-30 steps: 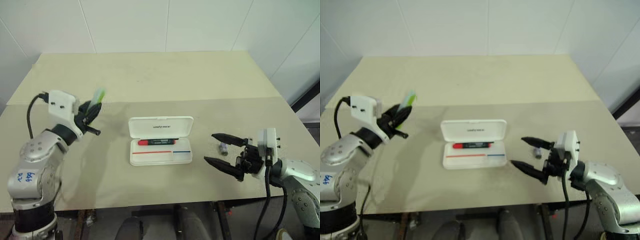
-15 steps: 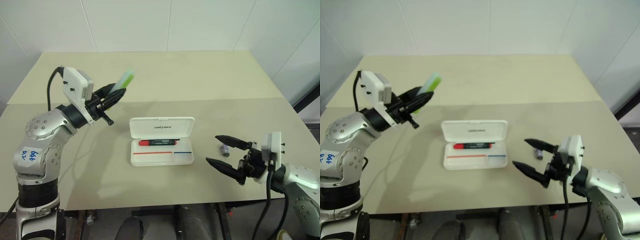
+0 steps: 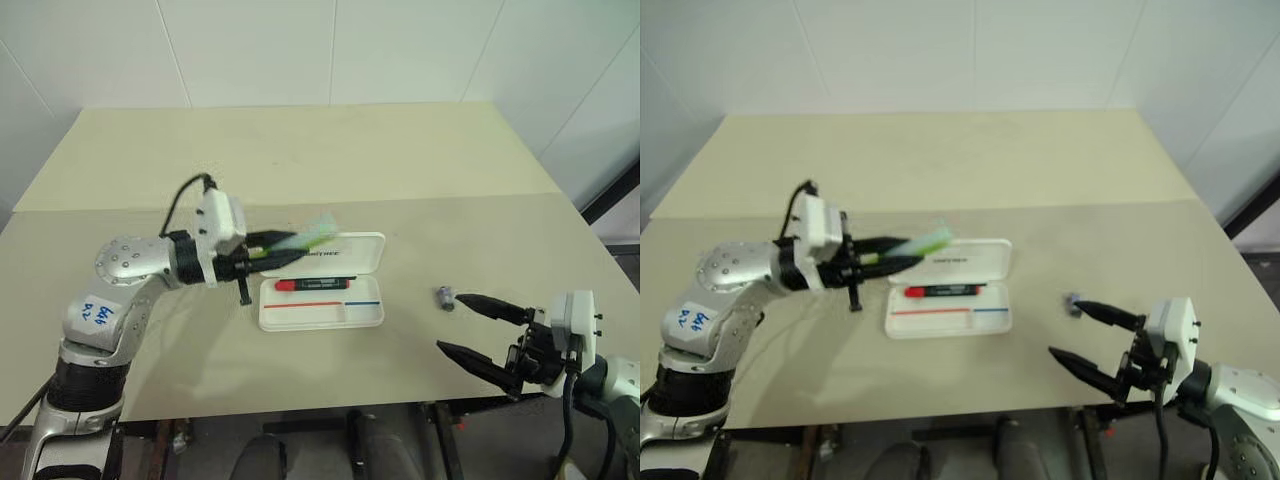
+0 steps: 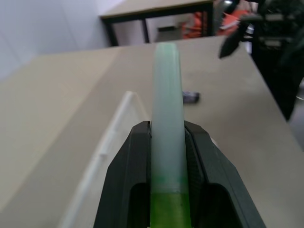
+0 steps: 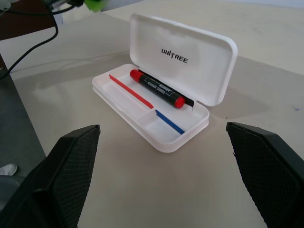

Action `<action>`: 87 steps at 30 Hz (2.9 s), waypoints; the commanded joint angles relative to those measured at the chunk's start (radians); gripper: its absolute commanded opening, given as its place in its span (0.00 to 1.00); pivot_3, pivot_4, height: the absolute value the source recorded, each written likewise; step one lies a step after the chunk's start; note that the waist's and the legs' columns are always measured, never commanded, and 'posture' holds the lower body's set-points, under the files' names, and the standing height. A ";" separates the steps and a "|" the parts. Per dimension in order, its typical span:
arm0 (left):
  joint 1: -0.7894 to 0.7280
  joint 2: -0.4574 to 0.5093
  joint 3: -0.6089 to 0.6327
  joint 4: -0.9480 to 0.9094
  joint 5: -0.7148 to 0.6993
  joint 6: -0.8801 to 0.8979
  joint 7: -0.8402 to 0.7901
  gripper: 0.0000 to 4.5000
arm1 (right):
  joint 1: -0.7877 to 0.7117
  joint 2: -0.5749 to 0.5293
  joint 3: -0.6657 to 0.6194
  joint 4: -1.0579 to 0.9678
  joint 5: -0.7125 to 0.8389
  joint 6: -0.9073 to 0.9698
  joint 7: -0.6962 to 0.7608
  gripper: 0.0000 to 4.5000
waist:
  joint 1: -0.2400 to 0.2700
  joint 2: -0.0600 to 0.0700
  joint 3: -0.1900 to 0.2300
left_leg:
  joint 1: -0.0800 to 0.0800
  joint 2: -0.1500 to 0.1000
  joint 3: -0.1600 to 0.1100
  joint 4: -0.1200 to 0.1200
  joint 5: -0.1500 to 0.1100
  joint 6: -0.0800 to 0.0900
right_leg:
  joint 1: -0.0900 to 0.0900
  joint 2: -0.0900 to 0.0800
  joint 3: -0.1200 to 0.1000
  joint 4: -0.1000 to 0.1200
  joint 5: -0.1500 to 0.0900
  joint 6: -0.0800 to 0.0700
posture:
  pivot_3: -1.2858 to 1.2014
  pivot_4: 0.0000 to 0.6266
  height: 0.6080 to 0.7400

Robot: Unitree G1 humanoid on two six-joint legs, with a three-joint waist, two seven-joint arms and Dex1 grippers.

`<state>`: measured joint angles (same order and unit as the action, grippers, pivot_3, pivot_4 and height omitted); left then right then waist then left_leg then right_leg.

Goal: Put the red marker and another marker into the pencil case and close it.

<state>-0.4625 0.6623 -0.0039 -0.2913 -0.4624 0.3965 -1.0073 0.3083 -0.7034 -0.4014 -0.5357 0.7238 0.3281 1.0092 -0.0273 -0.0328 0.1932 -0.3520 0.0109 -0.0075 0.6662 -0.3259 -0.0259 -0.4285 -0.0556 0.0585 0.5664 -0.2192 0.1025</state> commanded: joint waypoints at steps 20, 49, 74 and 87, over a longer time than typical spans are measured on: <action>-0.101 0.021 -0.214 0.242 0.264 -0.167 -0.146 0.12 | 0.114 0.045 -0.037 -0.075 -0.040 -0.063 -0.055 1.00 | 0.001 0.000 0.000 | 0.000 0.000 0.000 0.000 0.000 0.000 | 0.000 0.000 0.001 0.002 -0.002 0.001 | 0.52 0.24 1.00; -0.043 -0.014 -0.230 0.135 0.252 -0.034 -0.119 0.12 | 0.115 0.066 0.000 -0.090 -0.058 -0.057 -0.107 1.00 | 0.001 0.000 0.000 | 0.001 0.000 -0.001 0.001 -0.001 0.001 | 0.000 0.000 0.001 0.007 -0.004 0.000 | 0.52 0.24 1.00; -0.052 -0.031 -0.221 0.150 0.290 -0.081 -0.078 1.00 | 0.099 0.065 0.002 -0.075 -0.067 -0.057 -0.112 1.00 | 0.001 0.000 0.000 | 0.001 0.000 -0.001 0.001 -0.001 0.001 | 0.000 0.000 0.001 0.008 -0.004 0.000 | 0.52 0.24 1.00; -0.069 -0.062 -0.183 -0.028 0.145 0.105 -0.051 1.00 | 0.085 0.054 -0.003 -0.063 -0.071 -0.049 -0.106 1.00 | 0.001 0.000 0.000 | 0.001 0.000 -0.001 0.001 -0.001 0.001 | 0.000 0.000 0.001 0.008 -0.004 0.000 | 0.52 0.24 1.00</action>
<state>-0.5063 0.6053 -0.2078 -0.2731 -0.2797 0.4813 -1.0679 0.3999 -0.6387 -0.3962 -0.5895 0.6462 0.2846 0.9008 -0.0268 -0.0327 0.1931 -0.3507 0.0106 -0.0085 0.6670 -0.3269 -0.0245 -0.4285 -0.0553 0.0599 0.5744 -0.2236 0.1029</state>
